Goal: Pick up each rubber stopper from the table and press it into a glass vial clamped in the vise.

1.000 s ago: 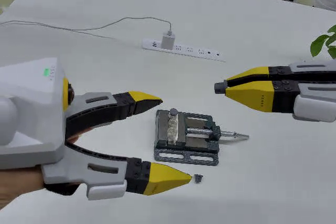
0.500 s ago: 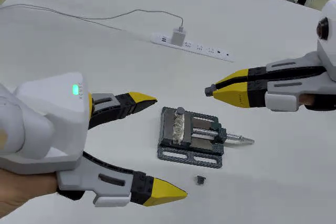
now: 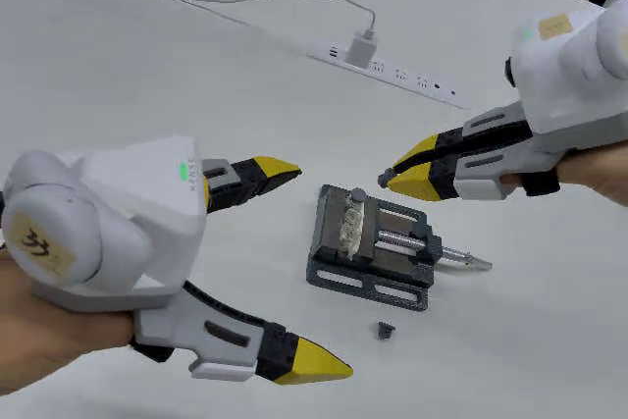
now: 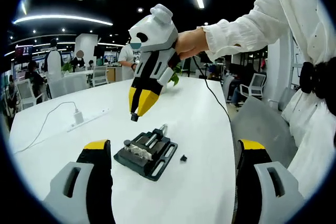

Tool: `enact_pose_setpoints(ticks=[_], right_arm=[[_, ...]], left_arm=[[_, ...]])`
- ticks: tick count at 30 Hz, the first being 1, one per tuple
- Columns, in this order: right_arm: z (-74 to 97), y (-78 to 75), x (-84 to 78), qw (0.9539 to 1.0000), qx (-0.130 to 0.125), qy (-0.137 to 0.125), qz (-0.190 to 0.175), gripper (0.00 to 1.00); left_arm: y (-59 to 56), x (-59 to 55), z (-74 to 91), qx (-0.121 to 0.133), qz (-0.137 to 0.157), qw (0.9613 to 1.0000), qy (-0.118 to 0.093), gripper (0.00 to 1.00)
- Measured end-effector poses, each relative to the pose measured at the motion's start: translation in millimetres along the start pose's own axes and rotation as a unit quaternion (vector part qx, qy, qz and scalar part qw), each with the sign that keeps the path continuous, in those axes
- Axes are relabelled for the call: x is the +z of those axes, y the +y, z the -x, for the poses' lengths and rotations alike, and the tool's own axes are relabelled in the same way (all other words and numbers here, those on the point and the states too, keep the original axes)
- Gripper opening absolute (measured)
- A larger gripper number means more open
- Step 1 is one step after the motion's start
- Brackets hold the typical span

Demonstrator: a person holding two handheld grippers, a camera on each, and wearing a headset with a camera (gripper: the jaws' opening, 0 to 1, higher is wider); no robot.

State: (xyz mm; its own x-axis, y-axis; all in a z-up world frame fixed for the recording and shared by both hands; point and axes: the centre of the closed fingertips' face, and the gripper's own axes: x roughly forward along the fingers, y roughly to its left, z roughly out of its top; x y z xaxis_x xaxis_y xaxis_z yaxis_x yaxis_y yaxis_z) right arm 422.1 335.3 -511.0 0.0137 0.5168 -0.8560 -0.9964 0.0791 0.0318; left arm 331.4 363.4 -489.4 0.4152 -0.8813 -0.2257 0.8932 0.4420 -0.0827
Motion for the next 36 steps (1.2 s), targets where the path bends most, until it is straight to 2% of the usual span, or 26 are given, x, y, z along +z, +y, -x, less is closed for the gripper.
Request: enact_pose_setpoints(ticks=[2, 7, 12, 15, 24, 30, 36], right_arm=[[-10.0, -2.4, -6.2, 0.9996, -0.002, 0.022, 0.015, 0.05], [-32.9, -5.3, -16.7, 0.9978, 0.001, 0.056, 0.034, 0.05], [-51.8, -9.6, -27.7, 0.9942, -0.001, 0.090, 0.059, 0.05], [-57.5, -13.7, -32.5, 0.9922, -0.002, 0.104, 0.069, 0.05], [-65.1, -19.0, -39.0, 0.9893, 0.000, 0.124, 0.077, 0.05], [-66.2, -11.8, -39.7, 0.9884, 0.005, 0.133, 0.074, 0.05], [-67.7, -12.7, -40.3, 0.9877, 0.007, 0.137, 0.075, 0.05]], left_arm=[[1.1, -2.1, 0.0, 0.002, 0.001, 1.0000, 0.002, 0.99], [3.4, -7.2, 1.7, 0.006, 0.003, 1.0000, 0.004, 0.99], [5.9, -10.8, 4.0, 0.010, 0.004, 0.9999, 0.006, 0.99], [7.2, -12.6, 5.3, 0.011, 0.006, 0.9999, 0.006, 0.99], [12.0, -15.4, 8.6, 0.018, 0.011, 0.9998, 0.003, 0.99], [11.0, -17.2, 8.4, 0.017, 0.013, 0.9998, 0.002, 0.99], [10.8, -17.1, 9.2, 0.017, 0.016, 0.9997, -0.001, 0.99]])
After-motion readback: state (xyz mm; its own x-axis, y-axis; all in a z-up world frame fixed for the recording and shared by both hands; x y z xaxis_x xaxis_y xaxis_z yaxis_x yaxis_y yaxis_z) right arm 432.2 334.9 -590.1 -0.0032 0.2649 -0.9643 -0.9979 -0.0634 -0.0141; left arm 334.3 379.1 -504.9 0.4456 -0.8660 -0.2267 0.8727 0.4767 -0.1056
